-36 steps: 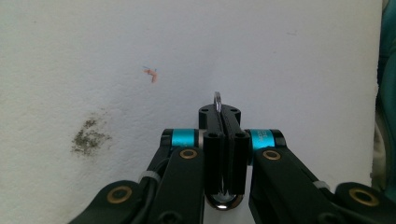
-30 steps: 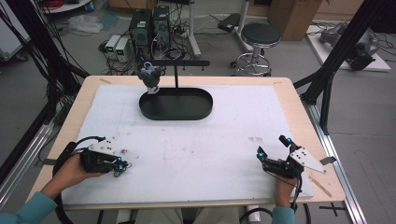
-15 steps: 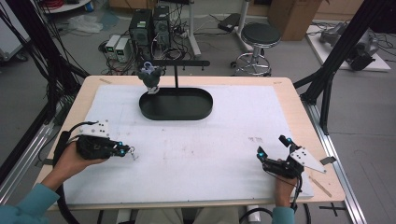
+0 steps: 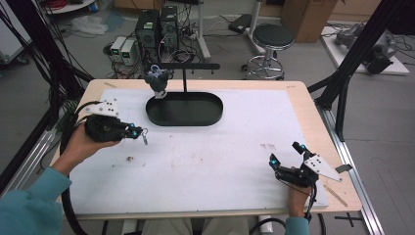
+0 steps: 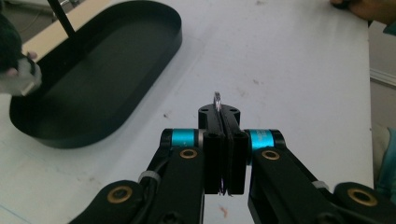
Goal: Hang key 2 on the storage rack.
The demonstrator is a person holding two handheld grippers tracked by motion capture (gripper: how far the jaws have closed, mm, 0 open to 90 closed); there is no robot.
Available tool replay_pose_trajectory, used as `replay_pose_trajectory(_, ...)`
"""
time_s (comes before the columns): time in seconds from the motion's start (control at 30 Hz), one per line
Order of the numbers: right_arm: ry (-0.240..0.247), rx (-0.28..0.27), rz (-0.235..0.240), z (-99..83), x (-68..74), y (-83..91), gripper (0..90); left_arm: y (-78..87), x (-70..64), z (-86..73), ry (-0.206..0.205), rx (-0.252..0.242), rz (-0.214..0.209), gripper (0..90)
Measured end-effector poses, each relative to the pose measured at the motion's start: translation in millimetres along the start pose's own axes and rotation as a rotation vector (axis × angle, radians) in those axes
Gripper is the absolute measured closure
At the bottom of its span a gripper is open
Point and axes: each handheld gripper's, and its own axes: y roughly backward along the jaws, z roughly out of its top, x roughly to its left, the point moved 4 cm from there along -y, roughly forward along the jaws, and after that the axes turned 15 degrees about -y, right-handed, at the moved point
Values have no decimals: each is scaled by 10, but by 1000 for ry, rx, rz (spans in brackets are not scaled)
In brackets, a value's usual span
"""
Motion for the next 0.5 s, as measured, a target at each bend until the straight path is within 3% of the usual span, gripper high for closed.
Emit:
replay_pose_trajectory(0.23, 0, 2, 1, 0, -3, 0, 10, -54, 257, 303, -20, 1, 29, 881)
replay_pose_trajectory(0.5, 0, 0, -2, 2, -5, 1, 10, -158, 464, 504, 5, 0, 63, 881)
